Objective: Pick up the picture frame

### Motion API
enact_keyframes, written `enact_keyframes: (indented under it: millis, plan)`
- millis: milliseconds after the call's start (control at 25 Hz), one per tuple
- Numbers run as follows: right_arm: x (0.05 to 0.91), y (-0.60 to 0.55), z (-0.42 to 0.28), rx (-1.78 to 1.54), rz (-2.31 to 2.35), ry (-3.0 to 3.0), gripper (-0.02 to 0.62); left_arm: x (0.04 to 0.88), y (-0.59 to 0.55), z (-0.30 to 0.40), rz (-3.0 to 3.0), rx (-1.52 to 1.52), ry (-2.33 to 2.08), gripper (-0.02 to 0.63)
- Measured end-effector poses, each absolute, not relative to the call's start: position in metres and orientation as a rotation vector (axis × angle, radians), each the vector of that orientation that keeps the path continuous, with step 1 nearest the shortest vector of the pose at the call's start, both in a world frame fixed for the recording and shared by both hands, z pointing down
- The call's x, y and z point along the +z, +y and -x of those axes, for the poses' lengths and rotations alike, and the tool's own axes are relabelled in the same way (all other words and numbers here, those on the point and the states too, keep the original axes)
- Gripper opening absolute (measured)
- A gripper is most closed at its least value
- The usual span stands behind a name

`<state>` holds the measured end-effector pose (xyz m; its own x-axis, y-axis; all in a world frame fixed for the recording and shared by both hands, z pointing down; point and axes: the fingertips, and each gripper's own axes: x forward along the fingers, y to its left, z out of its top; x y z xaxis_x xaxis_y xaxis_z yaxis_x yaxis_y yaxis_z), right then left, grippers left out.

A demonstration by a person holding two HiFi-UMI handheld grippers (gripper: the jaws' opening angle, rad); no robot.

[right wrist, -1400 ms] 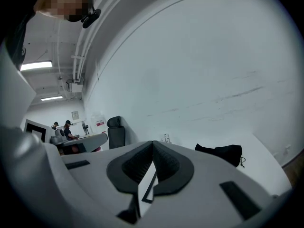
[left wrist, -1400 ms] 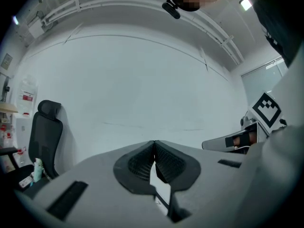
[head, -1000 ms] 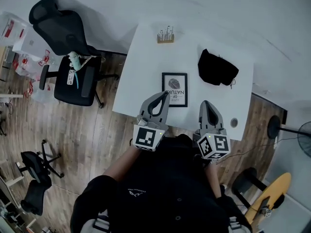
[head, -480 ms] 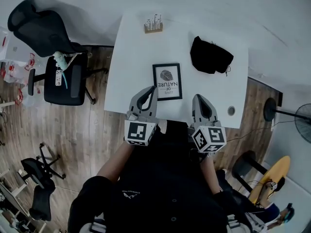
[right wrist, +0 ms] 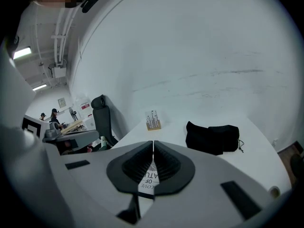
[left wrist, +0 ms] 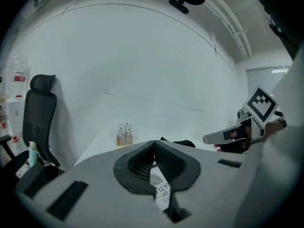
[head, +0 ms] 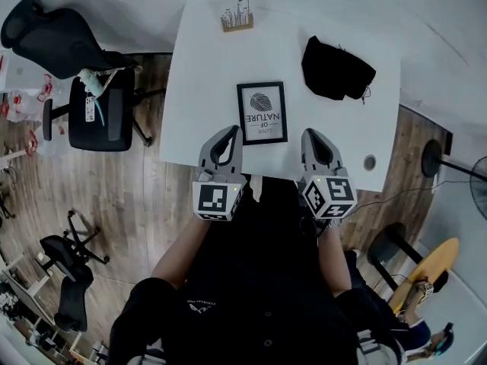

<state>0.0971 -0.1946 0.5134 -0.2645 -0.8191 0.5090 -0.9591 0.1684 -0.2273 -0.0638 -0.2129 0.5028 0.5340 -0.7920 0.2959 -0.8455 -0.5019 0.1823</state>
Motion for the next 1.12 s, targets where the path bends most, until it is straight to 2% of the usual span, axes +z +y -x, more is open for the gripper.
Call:
enact_keyframes:
  millis: [200,360,760,1120]
  plan:
    - [0.544,-0.2,-0.096,0.824,-1.633,-2.162,0.005,0.537,-0.213,0.066,-2.34,0.299,-1.383,0.008]
    - [0.569,-0.206,-0.097,0.882,-1.577,-2.14,0.054,0.565,-0.218,0.064,-2.254,0.349,-1.401,0.008]
    - [0.618,-0.232,-0.101,0.945,-1.445,-2.094,0.066,0.615,-0.235,0.046,-2.145,0.453,-1.383,0.012]
    - [0.671,-0.242,-0.099,1.051,-1.344,-1.998,0.071,0.677,-0.235,0.039,-1.958,0.558,-1.325,0.081]
